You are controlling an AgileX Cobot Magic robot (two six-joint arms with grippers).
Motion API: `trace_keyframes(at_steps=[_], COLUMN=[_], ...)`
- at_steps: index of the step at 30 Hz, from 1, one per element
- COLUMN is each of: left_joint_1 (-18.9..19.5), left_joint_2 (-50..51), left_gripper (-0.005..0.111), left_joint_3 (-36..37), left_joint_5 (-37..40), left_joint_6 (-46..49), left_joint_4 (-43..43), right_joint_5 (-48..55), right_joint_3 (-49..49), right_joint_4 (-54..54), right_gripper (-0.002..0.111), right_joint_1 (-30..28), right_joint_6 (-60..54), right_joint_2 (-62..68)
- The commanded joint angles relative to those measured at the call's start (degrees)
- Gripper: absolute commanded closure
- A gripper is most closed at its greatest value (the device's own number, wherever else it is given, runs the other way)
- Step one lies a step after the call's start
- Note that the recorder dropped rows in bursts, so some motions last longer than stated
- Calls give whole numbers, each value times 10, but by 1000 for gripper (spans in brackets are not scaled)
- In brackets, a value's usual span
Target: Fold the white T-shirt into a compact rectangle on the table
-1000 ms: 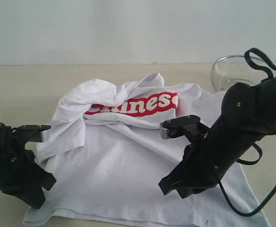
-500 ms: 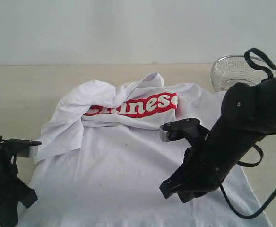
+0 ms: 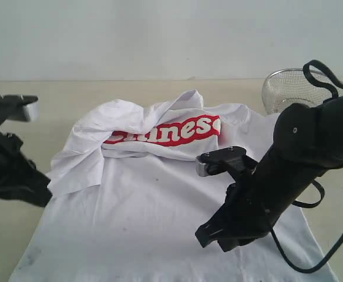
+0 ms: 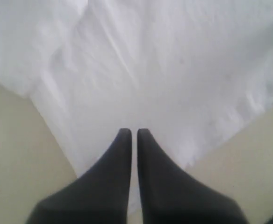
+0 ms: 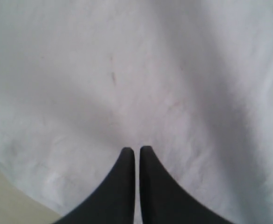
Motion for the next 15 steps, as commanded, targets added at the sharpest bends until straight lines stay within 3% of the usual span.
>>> trace_keyframes(at_steps=[1, 9, 11, 15], left_joint_1=[-2, -2, -2, -2], left_joint_2=[-1, 65, 85, 115], left_gripper=[102, 99, 89, 50], left_joint_3=[-40, -90, -95, -110], left_joint_5=[-78, -123, -140, -163], left_joint_6=[31, 56, 56, 77], left_joint_4=[-9, -6, -6, -6], right_joint_5=[-22, -33, -31, -51], right_joint_3=[-2, -2, -1, 13], right_joint_4=[5, 6, 6, 6], right_gripper=[108, 108, 108, 108], right_joint_1=[27, 49, 49, 49], right_joint_6=[-8, -6, -4, -6], right_joint_2=[-1, -1, -1, -1])
